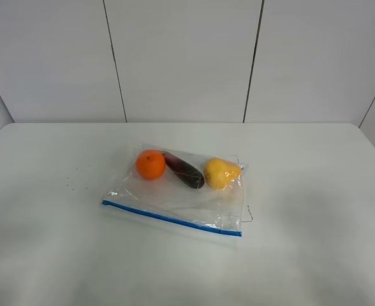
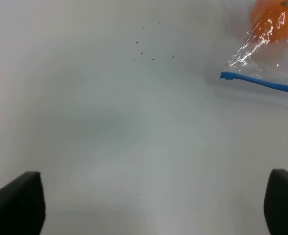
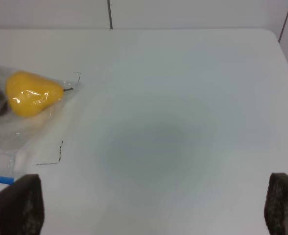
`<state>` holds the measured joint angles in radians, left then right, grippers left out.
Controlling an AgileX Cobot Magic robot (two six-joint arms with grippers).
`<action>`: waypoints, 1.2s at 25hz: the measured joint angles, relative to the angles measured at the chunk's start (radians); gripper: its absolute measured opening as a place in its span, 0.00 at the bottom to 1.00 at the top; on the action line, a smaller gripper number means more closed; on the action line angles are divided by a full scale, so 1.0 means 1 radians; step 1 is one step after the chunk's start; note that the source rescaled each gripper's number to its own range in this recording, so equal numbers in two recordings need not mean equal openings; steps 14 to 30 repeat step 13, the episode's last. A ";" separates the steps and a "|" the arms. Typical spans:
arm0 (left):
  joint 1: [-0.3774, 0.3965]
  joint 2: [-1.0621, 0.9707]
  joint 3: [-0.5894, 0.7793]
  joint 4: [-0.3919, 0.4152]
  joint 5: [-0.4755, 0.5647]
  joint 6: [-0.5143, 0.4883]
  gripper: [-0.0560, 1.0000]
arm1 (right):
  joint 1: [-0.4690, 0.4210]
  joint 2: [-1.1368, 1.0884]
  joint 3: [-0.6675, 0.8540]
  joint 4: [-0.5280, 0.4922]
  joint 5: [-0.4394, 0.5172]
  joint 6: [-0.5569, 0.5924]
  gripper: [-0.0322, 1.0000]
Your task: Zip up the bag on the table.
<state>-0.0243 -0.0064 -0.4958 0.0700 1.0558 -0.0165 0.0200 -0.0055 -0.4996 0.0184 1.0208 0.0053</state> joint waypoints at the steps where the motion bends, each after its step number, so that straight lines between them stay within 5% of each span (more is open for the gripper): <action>1: 0.000 0.000 0.000 0.000 0.000 0.000 1.00 | 0.000 0.000 0.000 0.000 0.000 0.000 1.00; 30: 0.000 0.000 0.000 0.000 0.000 0.000 1.00 | 0.000 0.000 0.000 0.000 0.000 0.001 1.00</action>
